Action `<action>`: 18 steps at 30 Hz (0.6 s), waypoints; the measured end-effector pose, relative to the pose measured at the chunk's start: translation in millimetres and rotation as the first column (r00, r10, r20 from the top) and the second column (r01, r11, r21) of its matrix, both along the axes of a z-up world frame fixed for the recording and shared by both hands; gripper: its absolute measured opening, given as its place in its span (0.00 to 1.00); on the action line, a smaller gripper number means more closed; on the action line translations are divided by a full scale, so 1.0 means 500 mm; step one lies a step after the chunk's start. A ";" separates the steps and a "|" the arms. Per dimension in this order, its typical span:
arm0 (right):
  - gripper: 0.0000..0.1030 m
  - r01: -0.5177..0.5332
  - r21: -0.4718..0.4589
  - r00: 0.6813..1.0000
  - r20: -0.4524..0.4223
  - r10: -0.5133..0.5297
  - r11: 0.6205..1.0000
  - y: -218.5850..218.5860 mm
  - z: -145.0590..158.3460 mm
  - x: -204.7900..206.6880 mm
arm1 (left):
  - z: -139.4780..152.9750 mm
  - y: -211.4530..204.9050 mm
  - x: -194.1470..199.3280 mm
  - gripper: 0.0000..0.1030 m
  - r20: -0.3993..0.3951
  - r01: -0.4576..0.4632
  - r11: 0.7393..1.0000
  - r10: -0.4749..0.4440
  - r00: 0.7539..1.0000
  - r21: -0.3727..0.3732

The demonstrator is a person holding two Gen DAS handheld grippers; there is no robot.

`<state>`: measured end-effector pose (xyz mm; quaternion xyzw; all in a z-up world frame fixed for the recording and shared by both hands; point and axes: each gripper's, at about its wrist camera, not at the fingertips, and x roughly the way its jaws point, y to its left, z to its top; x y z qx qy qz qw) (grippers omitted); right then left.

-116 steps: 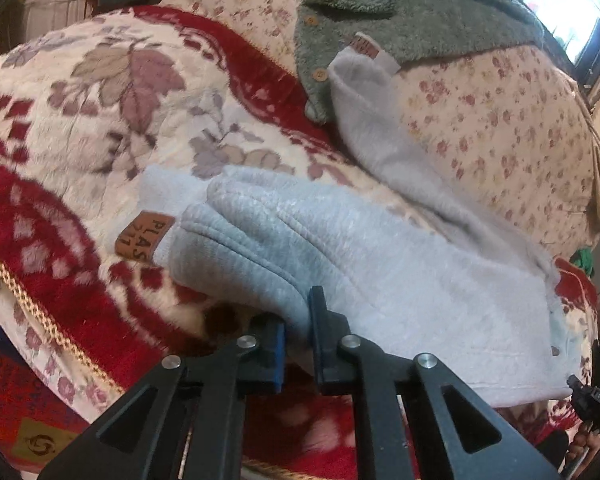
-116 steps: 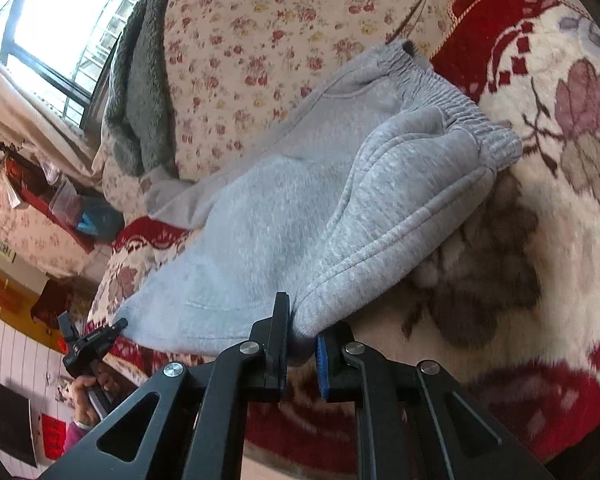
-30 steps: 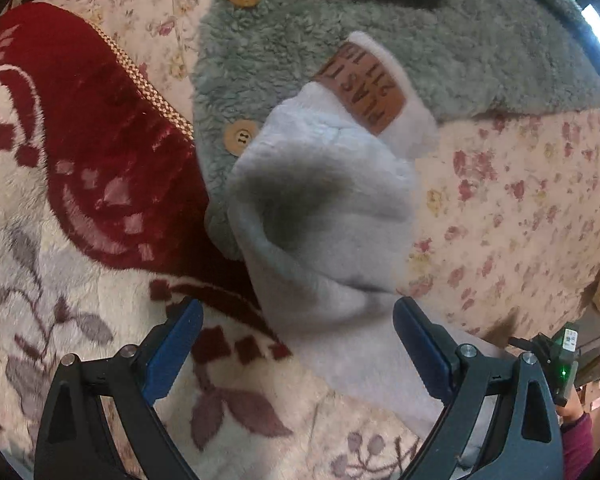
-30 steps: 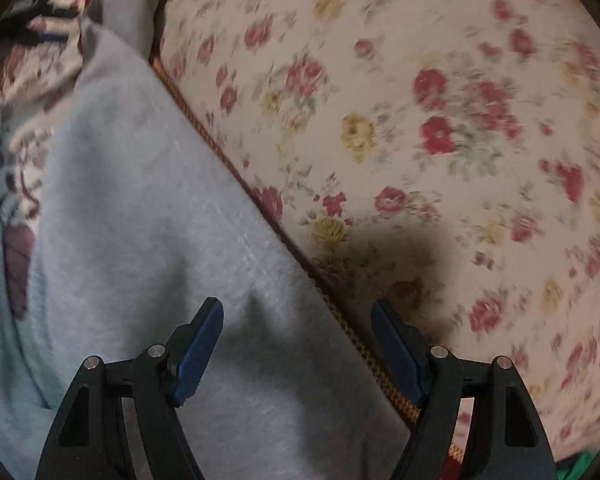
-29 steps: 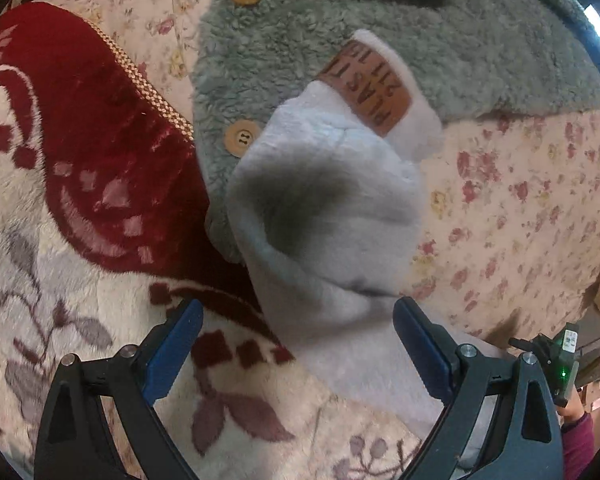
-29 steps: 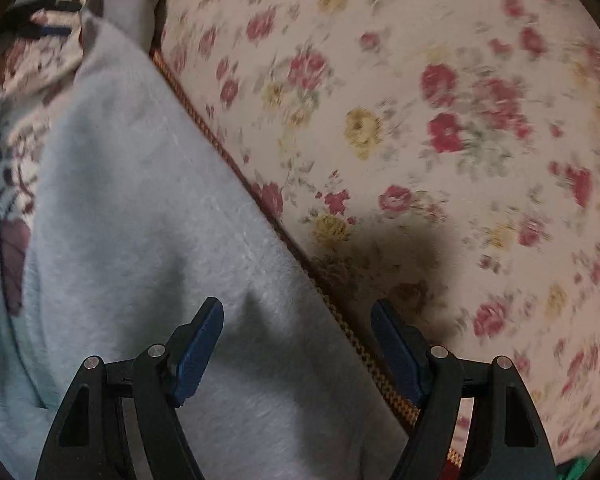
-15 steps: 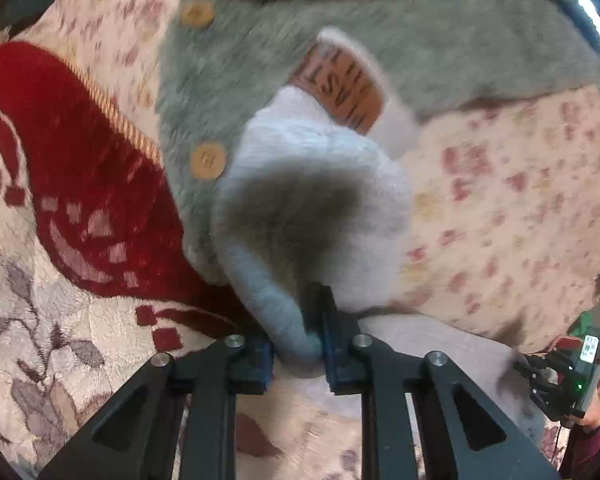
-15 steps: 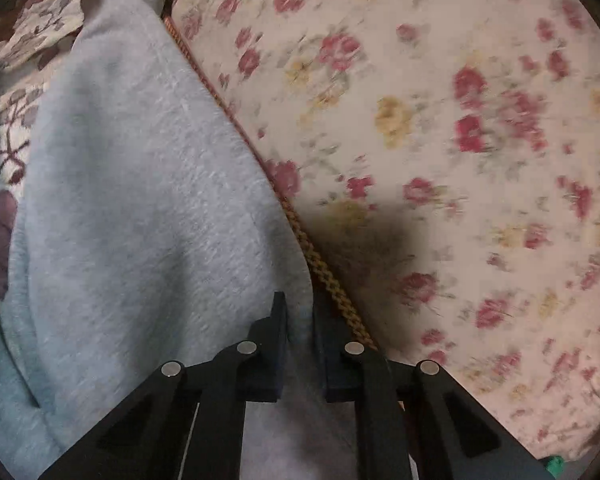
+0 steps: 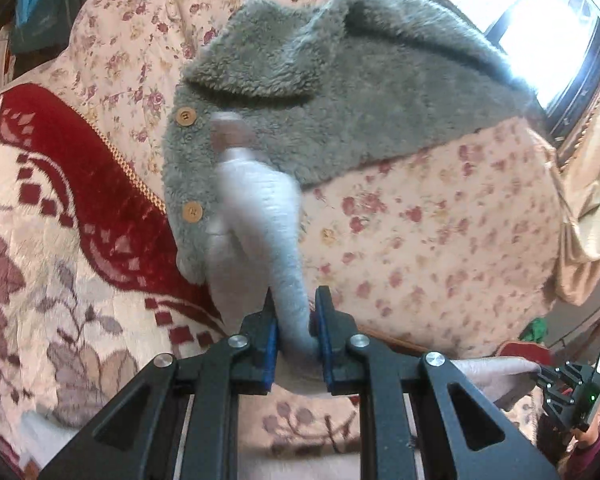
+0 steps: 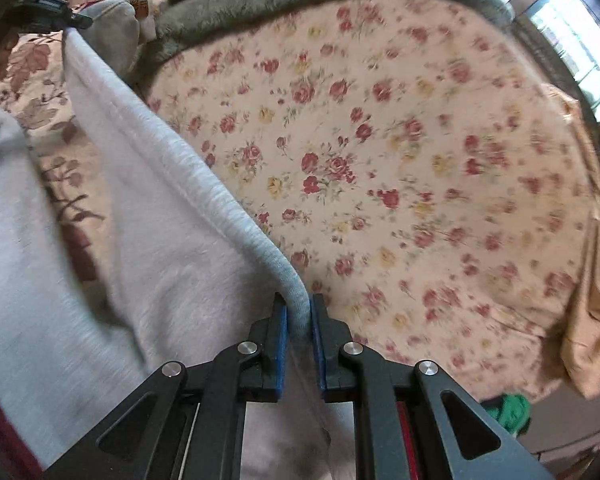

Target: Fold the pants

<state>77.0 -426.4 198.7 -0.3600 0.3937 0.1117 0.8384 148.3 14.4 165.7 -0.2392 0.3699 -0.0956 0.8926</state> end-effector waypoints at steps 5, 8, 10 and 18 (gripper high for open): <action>0.10 -0.027 0.016 1.000 0.002 0.027 1.000 0.010 0.037 -0.138 | 0.001 0.033 -0.116 0.16 0.029 0.000 0.999 0.002 1.000 -0.052; 0.10 -0.056 0.028 0.998 -0.020 0.056 0.998 0.024 0.030 -0.224 | -0.019 0.065 -0.200 0.13 0.036 -0.007 0.997 0.010 0.999 -0.072; 0.10 -0.079 0.051 0.995 -0.049 0.082 0.996 0.036 0.008 -0.282 | -0.044 0.086 -0.259 0.13 0.033 -0.020 0.997 0.023 0.999 -0.078; 0.10 -0.060 0.167 0.971 -0.218 0.096 0.984 0.061 -0.163 -0.415 | -0.177 0.135 -0.418 0.13 -0.052 -0.026 0.999 0.024 0.998 -0.039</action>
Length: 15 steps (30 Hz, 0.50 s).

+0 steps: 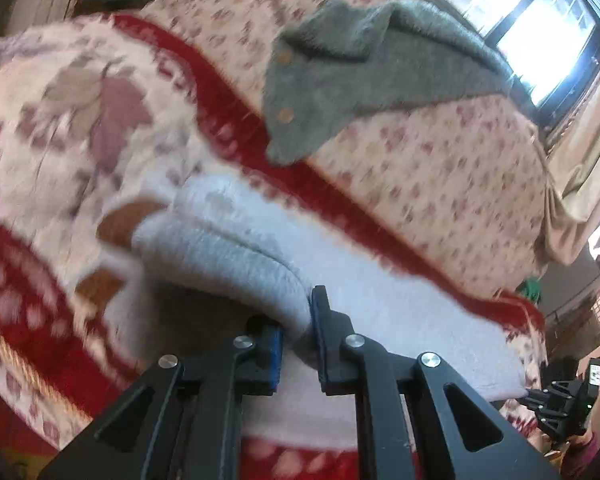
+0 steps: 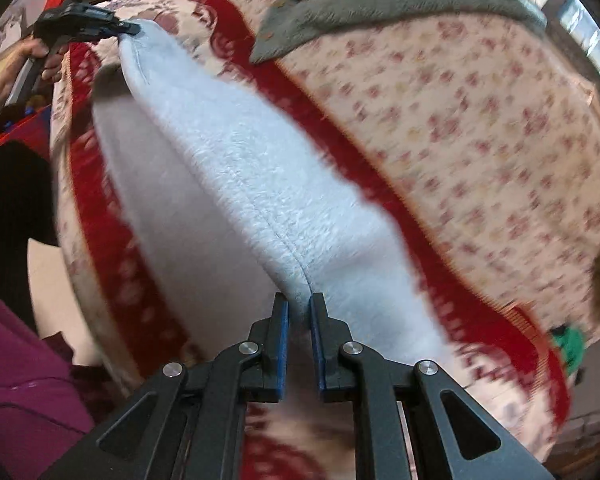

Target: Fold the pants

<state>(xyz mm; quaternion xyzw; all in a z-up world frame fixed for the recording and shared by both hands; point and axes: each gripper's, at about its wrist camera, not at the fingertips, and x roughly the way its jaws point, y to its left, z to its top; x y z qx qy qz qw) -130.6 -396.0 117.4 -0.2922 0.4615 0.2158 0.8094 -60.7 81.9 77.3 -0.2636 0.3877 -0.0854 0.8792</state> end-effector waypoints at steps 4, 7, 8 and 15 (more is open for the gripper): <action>0.10 0.057 0.053 0.997 -0.052 -0.054 0.997 -0.005 -0.072 -0.024 | -0.050 0.008 -0.031 0.13 -0.036 0.001 1.000 -0.001 0.999 0.004; 0.10 0.089 0.075 0.994 -0.075 -0.083 0.993 -0.011 -0.102 -0.041 | -0.067 0.017 -0.045 0.13 -0.039 -0.006 1.000 0.005 0.999 -0.019; 0.10 0.096 0.086 0.993 -0.084 -0.089 0.992 -0.013 -0.104 -0.045 | -0.067 0.018 -0.047 0.13 -0.038 -0.005 1.000 0.004 0.999 -0.019; 0.06 0.149 0.164 0.981 -0.149 -0.125 0.975 -0.032 -0.132 -0.049 | -0.080 0.032 -0.042 0.59 -0.071 -0.039 0.999 0.037 0.997 -0.026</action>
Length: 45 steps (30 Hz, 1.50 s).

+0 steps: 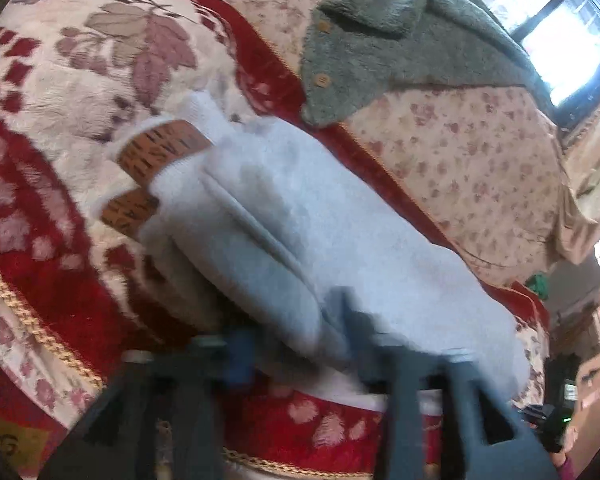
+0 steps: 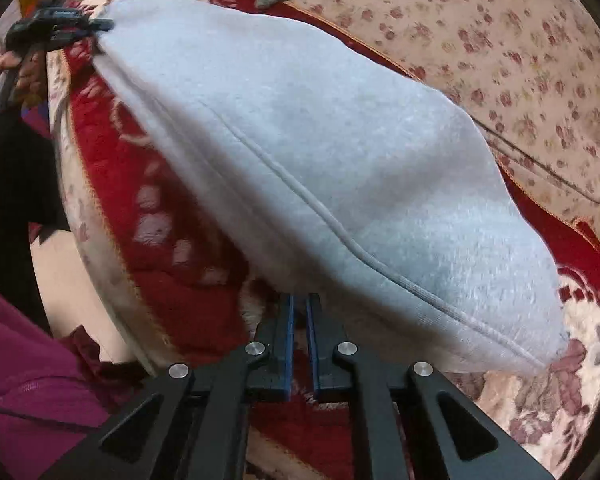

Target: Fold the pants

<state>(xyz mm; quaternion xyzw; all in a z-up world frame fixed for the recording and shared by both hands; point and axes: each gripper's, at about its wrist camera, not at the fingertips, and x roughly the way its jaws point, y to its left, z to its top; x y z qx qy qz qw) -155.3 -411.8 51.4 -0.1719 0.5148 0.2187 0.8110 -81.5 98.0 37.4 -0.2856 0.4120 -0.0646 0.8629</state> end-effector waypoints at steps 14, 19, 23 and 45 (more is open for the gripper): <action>0.37 0.457 0.407 0.888 -0.163 -0.430 0.791 -0.204 -0.013 -0.031 | 0.091 -0.041 -0.015 0.81 0.089 -0.098 0.981 0.084 0.993 0.168; 0.83 0.561 0.500 0.813 -0.183 -0.553 0.660 -0.288 0.009 -0.041 | 0.134 -0.163 -0.011 0.82 0.131 0.019 0.974 -0.050 0.990 0.227; 0.83 0.582 0.560 0.787 -0.203 -0.583 0.590 -0.321 0.029 -0.030 | 0.136 -0.301 -0.011 0.82 0.111 0.190 0.935 -0.232 0.966 0.300; 0.11 0.458 0.647 0.845 -0.104 -0.524 0.610 -0.374 0.094 -0.078 | -0.010 -0.796 -0.003 0.82 -0.062 0.709 0.669 -0.716 0.695 0.222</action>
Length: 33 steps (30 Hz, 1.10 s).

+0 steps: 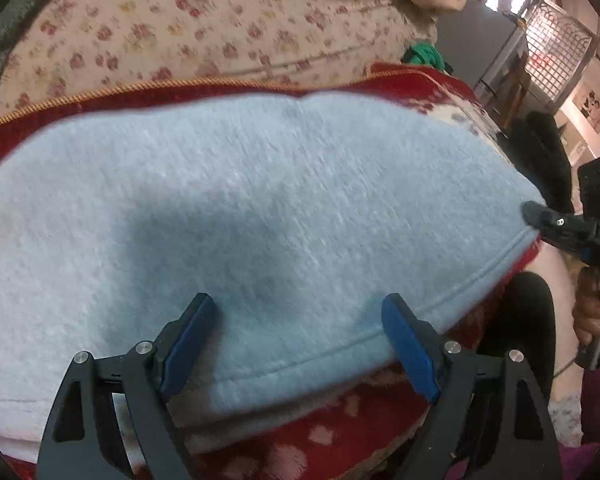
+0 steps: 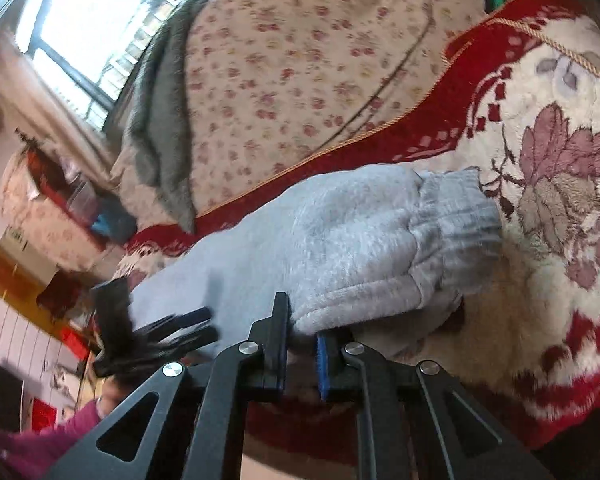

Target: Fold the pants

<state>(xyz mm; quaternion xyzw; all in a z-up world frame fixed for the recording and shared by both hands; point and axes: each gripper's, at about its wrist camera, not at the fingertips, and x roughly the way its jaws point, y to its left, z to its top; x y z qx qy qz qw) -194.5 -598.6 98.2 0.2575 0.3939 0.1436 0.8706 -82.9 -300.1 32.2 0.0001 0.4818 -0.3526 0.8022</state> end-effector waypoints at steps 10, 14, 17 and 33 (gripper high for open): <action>0.20 0.067 -0.071 0.976 -0.205 -0.081 0.995 -0.022 -0.112 0.027 | 0.018 0.015 -0.007 0.82 0.042 0.030 0.999 -0.031 0.999 0.029; 0.49 0.015 -0.203 0.977 -0.207 -0.057 0.979 -0.019 -0.048 -0.001 | 0.067 0.052 0.031 0.82 0.111 -0.039 0.999 0.036 0.993 0.020; 0.53 -0.034 -0.295 0.990 -0.139 -0.008 0.955 0.006 0.017 -0.008 | 0.096 0.067 0.082 0.83 0.139 -0.101 0.995 0.096 0.986 0.026; 0.66 -0.316 -0.258 0.948 -0.131 0.291 0.913 0.207 -0.094 0.230 | 0.058 -0.011 0.396 0.85 -0.025 -0.188 0.975 0.192 0.981 0.119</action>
